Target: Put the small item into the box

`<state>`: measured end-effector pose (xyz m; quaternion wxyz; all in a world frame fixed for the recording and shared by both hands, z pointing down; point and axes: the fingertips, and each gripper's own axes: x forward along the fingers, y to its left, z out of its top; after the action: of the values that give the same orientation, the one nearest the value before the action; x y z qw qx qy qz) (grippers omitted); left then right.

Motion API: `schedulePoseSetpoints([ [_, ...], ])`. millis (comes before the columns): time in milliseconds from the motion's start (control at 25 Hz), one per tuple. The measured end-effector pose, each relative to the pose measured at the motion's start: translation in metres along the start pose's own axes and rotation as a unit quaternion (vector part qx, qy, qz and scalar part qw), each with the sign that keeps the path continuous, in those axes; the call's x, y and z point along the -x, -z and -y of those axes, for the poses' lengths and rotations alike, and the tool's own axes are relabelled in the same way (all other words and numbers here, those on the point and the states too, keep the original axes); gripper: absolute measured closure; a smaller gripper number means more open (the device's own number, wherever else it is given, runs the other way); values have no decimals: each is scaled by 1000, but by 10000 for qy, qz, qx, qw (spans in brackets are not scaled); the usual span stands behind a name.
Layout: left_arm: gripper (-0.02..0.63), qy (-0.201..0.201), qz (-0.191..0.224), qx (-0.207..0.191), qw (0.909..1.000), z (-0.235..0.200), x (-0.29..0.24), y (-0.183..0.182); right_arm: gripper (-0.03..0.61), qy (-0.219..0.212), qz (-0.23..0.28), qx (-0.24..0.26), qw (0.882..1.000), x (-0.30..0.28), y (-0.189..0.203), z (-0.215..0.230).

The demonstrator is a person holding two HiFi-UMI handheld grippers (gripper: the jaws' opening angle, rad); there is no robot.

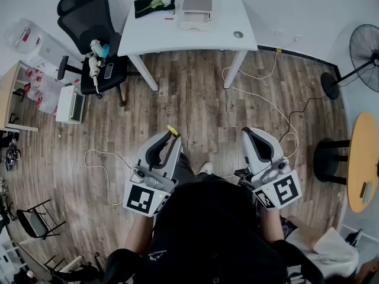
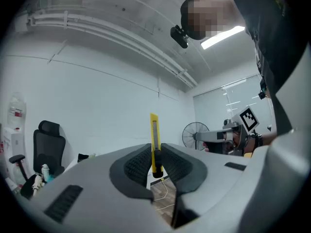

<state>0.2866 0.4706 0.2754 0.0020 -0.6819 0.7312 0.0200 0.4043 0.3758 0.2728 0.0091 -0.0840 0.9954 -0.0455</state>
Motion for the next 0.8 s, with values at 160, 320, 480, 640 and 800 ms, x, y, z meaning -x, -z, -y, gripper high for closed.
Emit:
schedulePoseSetpoints([
  [160, 555, 55, -61, 9, 10000, -2, -2, 5, 578, 16, -15, 22, 10000, -3, 1, -1],
  [320, 555, 87, -62, 7, 9999, 0, -2, 7, 578, 53, -28, 5, 10000, 1, 4, 0],
  [480, 555, 130, 22, 2, 9999, 5, -7, 4, 578, 79, -33, -16, 10000, 6, 5, 3],
  [640, 555, 188, 39, 244, 9995, 13, -15, 4, 578, 120, -15, -50, 9999, 11, 5, 10],
  [800, 555, 208, 10, 217, 9995, 10, -19, 1, 578, 116, -15, -72, 9999, 9, 3, 12],
])
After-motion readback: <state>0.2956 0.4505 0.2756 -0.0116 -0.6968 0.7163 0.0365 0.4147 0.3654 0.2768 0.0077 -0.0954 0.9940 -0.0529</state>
